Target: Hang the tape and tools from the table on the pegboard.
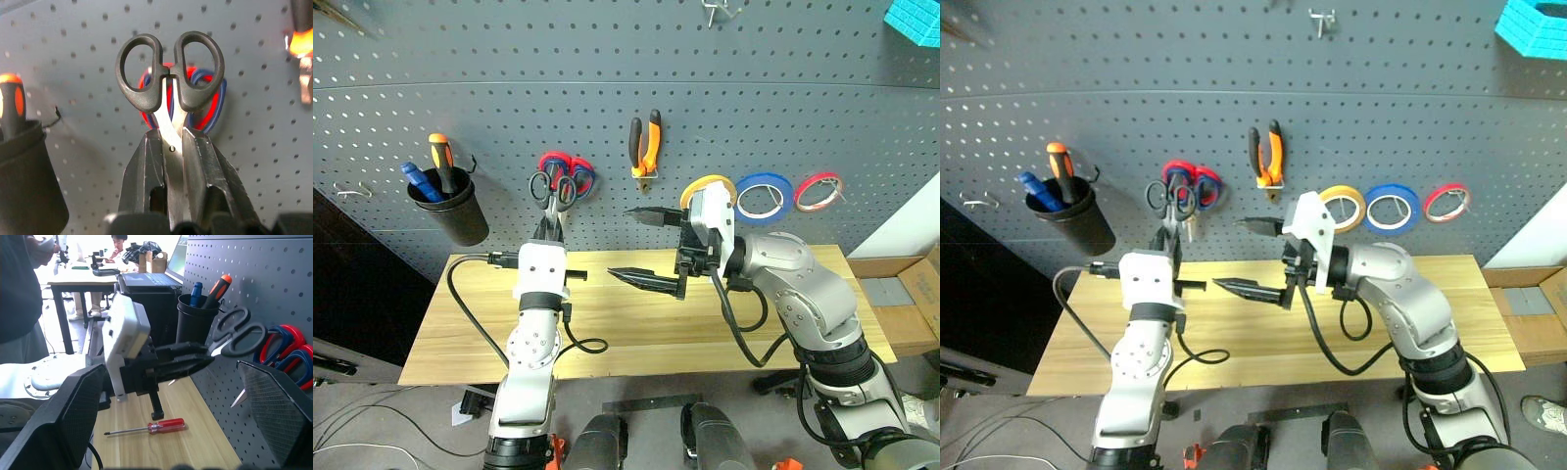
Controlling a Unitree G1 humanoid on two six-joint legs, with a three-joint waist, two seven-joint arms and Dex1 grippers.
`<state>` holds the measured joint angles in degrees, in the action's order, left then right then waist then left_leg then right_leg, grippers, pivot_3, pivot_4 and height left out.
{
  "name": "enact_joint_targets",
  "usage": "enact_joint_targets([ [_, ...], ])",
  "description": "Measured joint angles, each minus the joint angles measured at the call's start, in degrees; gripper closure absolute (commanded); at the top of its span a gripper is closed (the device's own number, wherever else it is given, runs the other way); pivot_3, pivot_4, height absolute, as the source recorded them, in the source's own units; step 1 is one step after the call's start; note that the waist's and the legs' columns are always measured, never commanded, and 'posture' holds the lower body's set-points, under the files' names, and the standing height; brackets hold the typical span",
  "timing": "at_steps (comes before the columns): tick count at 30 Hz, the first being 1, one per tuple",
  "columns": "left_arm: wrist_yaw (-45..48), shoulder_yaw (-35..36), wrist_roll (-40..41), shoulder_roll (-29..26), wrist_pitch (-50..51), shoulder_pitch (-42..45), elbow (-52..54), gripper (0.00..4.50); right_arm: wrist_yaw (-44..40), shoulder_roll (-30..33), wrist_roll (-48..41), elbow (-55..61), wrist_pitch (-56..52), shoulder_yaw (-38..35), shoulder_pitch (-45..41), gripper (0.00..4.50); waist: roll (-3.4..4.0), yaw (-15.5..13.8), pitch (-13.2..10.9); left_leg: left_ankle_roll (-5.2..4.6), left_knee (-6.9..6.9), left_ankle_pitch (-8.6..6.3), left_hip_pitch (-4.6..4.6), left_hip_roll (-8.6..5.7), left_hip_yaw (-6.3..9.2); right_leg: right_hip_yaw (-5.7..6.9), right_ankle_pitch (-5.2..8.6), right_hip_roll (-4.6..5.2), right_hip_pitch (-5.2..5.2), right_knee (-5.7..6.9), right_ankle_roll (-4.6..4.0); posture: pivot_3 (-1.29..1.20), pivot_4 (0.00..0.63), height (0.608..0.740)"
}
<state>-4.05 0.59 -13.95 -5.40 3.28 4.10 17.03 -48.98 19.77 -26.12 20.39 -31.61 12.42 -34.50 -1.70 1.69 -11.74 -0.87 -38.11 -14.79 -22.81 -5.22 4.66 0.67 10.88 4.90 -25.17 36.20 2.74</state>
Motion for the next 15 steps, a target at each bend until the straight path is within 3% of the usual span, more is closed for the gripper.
enact_joint_targets([
  [9,0.88,0.41,0.84,-1.5,-0.22,4.04,-7.28,4.3,0.34,-0.15,0.09,-0.32,0.13,0.05,-0.44,0.0,-0.01,-0.01,0.13,0.01,-0.05,0.01,0.06,-0.01,-0.01,-0.02,0.0,0.0,0.0,0.15,0.0,-0.09,0.15,0.74],
  [13,0.62,2.25,2.99,-1.23,0.34,10.61,-14.88,4.3,0.44,-0.3,0.13,-0.41,0.38,0.1,-0.65,0.0,-0.02,-0.02,0.16,0.01,-0.18,0.01,0.09,-0.05,-0.01,-0.02,0.0,0.0,0.0,0.39,0.0,-0.09,0.155,0.74],
  [15,0.84,3.02,4.45,-1.35,0.18,14.31,-19.29,3.6,0.5,-0.45,0.15,-0.46,0.44,0.13,-0.88,0.0,-0.03,0.0,0.16,0.01,-0.28,0.01,0.09,-0.09,-0.02,-0.03,0.01,0.01,-0.01,0.53,0.0,-0.09,0.156,0.74],
])
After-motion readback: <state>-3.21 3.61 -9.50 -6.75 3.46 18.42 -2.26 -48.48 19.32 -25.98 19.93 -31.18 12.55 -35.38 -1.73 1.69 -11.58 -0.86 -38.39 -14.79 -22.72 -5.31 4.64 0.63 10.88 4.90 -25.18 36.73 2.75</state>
